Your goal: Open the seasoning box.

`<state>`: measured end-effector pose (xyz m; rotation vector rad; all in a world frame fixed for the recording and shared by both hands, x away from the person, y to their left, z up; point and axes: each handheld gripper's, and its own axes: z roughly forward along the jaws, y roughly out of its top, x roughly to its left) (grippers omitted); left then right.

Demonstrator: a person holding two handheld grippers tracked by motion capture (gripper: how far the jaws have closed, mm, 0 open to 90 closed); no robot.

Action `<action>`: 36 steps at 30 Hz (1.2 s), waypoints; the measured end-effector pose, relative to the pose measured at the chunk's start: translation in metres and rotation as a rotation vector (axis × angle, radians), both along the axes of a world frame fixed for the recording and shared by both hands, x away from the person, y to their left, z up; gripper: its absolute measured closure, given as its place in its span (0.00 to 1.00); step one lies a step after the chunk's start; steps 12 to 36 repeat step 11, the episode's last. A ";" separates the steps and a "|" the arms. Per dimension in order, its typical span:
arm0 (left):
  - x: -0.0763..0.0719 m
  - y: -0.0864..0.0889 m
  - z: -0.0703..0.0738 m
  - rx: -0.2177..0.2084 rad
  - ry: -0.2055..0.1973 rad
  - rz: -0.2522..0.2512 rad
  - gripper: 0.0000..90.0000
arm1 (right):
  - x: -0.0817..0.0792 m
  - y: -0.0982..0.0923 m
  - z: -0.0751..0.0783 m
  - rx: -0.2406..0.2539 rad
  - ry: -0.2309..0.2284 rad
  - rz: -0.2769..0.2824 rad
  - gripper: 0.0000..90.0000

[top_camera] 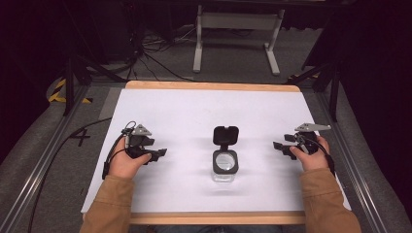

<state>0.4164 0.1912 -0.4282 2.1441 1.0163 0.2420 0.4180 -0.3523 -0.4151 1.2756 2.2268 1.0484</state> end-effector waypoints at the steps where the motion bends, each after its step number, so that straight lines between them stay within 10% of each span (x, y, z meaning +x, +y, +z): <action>1: 0.000 0.000 -0.002 -0.010 0.005 0.006 0.36 | 0.001 -0.002 -0.002 0.004 0.002 -0.011 0.40; 36: 0.003 -0.003 -0.007 0.000 0.020 0.003 0.28 | 0.004 -0.004 -0.015 -0.017 0.027 -0.022 0.39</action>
